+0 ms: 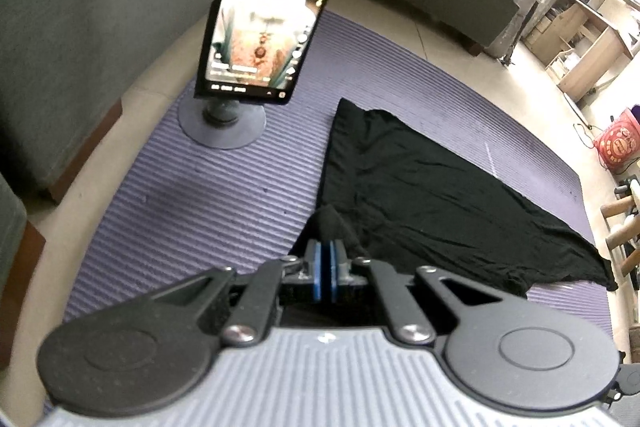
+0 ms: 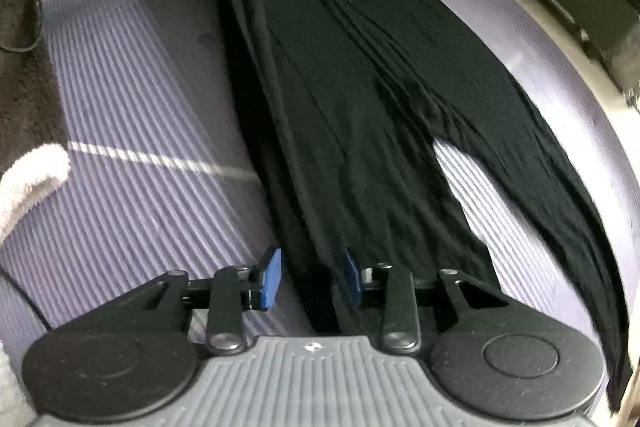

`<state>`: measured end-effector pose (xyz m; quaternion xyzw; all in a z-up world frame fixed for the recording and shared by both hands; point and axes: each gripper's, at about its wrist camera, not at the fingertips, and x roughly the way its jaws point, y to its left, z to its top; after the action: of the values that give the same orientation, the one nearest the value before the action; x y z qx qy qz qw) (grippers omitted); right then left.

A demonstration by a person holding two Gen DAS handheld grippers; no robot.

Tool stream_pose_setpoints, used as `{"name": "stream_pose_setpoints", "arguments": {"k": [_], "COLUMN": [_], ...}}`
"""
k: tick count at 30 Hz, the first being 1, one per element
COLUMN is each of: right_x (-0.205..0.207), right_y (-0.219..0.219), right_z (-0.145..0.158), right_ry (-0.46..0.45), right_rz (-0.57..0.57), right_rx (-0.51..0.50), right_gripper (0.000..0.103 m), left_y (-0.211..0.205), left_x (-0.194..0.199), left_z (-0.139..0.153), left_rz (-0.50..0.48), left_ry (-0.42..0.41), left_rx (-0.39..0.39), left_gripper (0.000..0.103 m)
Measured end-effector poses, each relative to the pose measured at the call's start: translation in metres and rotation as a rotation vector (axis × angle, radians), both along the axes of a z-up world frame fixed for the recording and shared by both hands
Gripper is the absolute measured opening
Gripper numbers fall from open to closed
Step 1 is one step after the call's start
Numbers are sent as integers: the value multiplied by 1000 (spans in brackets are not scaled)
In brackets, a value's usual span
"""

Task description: Fold clothes

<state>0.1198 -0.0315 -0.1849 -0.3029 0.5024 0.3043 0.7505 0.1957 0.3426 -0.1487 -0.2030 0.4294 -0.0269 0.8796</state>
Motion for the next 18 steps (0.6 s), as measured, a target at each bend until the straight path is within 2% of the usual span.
{"name": "stream_pose_setpoints", "arguments": {"k": [2,4,6,10,15,18], "right_x": [-1,-2,-2,-4,-5,-3], "right_y": [-17,-29,-44,-51,-52,-54], "right_z": [1,-1,0,1,5,13], "right_ry": [44,78,110,123,88,17], "right_rz": [-32,-56,-86,-90,-76,-98], "right_rx": [5,3,21,22,16,-10], "right_gripper": [29,23,13,4,0,0], "left_y": [0,-1,-2,-2,-2,-3], "left_x": [1,2,3,4,2,-2], "left_z": [0,0,0,-1,1,8], "left_rz": [-2,-7,-11,-11,-10,-1], "left_ry": [-1,-3,-2,10,7,-24], "left_rx": [-1,-2,2,6,16,30], "left_gripper": [3,3,3,3,4,4]}}
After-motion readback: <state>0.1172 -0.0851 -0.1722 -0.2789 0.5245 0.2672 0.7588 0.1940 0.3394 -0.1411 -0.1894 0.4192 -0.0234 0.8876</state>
